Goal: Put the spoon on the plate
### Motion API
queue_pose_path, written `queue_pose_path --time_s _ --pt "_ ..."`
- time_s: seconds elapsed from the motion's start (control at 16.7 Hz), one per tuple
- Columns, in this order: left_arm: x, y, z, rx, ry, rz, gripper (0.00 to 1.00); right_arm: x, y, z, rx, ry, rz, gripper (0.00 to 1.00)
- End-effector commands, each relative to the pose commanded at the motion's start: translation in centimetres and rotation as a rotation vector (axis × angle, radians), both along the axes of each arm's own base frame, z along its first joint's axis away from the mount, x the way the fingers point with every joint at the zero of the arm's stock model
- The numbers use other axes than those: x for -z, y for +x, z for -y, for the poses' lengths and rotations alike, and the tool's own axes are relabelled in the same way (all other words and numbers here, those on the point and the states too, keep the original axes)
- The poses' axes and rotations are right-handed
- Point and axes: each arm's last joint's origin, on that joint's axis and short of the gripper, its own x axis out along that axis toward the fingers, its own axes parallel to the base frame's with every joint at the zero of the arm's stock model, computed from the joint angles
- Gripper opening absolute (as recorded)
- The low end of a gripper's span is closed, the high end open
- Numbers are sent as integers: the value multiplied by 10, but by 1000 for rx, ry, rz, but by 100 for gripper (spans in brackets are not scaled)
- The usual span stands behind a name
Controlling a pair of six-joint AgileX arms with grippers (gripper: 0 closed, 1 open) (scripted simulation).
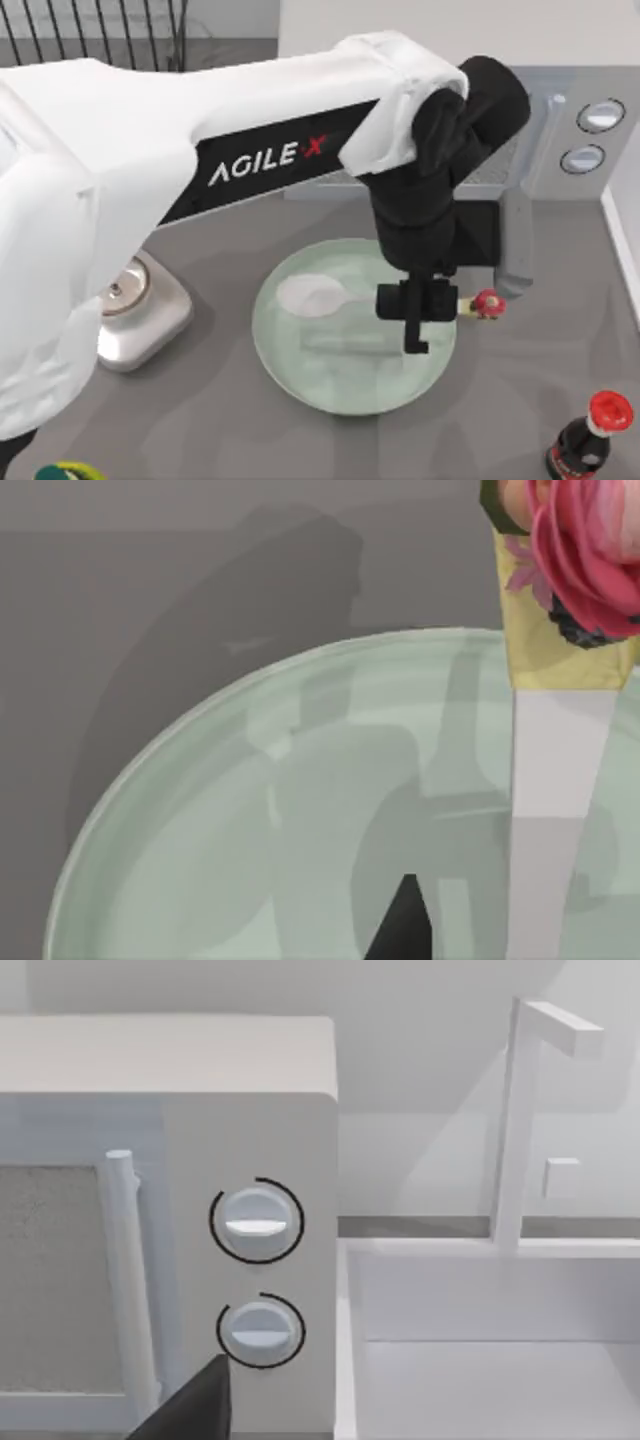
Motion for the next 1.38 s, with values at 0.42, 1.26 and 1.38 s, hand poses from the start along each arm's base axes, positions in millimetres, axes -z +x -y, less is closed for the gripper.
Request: queue_pose_path --time_s 0.42,1.26,1.38 --pt "8 14 -12 -78 26 16 0 0 0 0 0 0 0 100" --pt "52 25 -30 -158 153 -60 8 0 0 0 0 0 0 100" --pt "52 25 -30 -158 153 -60 23 0 0 0 0 0 0 100"
